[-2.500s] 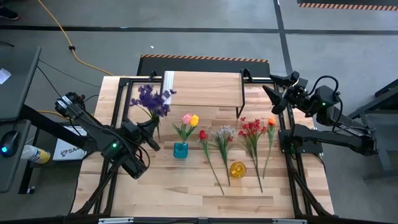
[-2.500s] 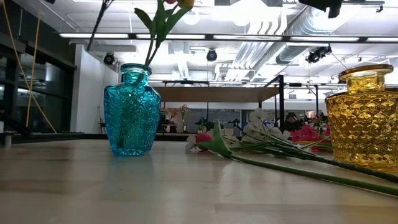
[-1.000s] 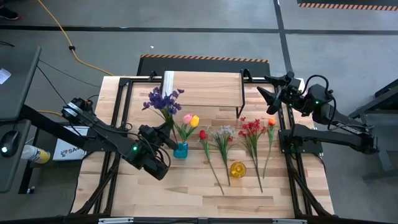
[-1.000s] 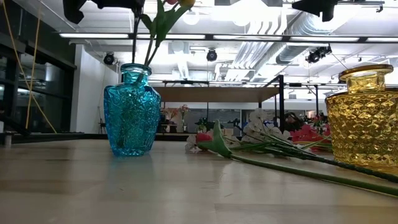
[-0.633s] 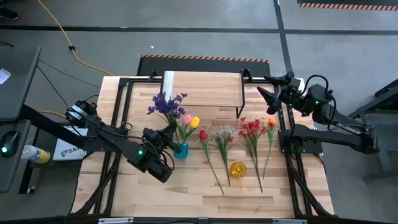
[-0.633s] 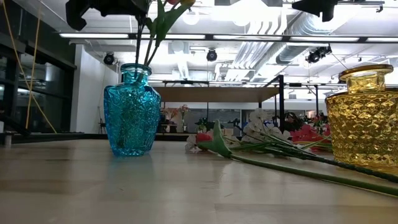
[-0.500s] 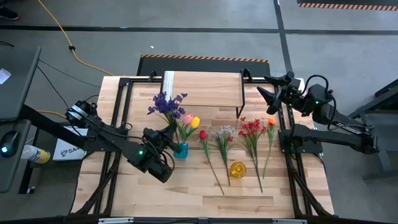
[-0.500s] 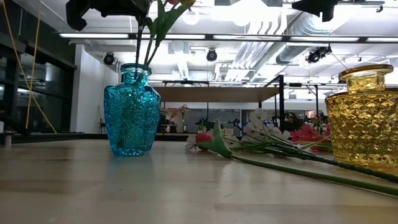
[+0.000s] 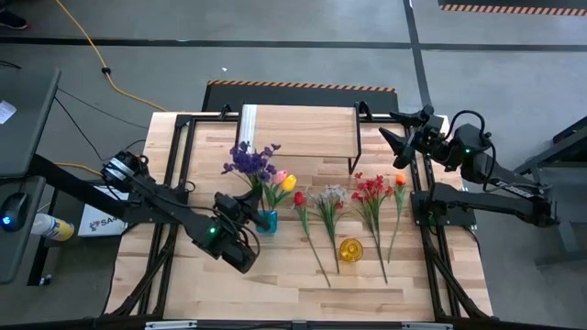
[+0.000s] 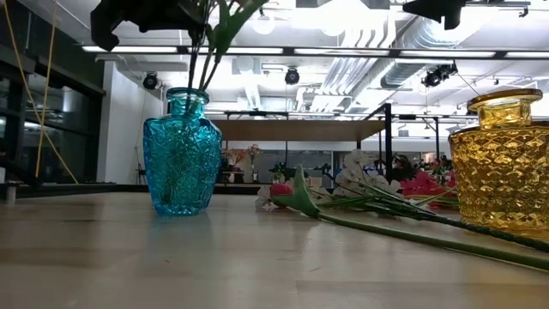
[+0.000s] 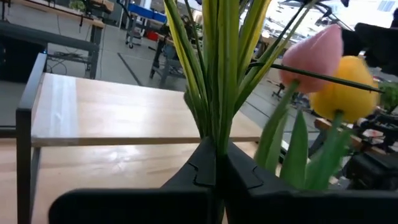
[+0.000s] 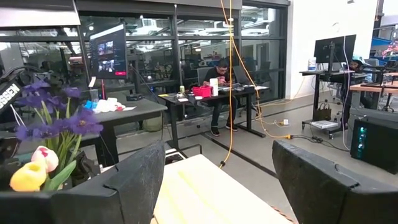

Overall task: Pick and place flowers into a vace then onto a shelf
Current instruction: Put the purple flowers into the blue vase

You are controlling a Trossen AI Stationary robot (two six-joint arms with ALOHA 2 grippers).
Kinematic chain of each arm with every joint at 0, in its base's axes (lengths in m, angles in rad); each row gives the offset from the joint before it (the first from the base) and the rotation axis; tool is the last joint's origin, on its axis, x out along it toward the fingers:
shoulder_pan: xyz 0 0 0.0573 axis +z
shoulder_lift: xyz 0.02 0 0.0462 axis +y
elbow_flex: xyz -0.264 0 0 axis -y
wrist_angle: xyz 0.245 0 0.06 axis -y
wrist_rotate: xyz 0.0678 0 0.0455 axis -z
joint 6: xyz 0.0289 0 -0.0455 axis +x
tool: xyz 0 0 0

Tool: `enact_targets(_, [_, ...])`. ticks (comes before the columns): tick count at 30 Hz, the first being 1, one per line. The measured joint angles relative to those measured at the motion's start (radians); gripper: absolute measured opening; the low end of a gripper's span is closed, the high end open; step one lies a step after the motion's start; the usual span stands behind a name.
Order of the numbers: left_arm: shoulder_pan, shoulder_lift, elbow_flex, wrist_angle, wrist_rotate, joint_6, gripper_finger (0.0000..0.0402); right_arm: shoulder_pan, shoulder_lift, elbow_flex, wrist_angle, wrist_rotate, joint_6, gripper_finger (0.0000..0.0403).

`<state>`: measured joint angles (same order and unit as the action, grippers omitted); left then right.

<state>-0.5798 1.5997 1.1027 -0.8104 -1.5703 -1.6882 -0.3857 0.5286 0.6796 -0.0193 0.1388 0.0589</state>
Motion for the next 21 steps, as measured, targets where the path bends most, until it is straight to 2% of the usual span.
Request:
enact_targets(10, [-0.066, 0.0, 0.0, -0.022, 0.084, 0.011, 0.0064, 0.0, 0.0, 0.0, 0.0, 0.001, -0.016, 0.0287])
enact_targets(21, [-0.088, 0.0, 0.0, -0.03, 0.147, 0.008, 0.0058, 0.0, 0.0, 0.0, 0.001, 0.003, -0.016, 0.0287])
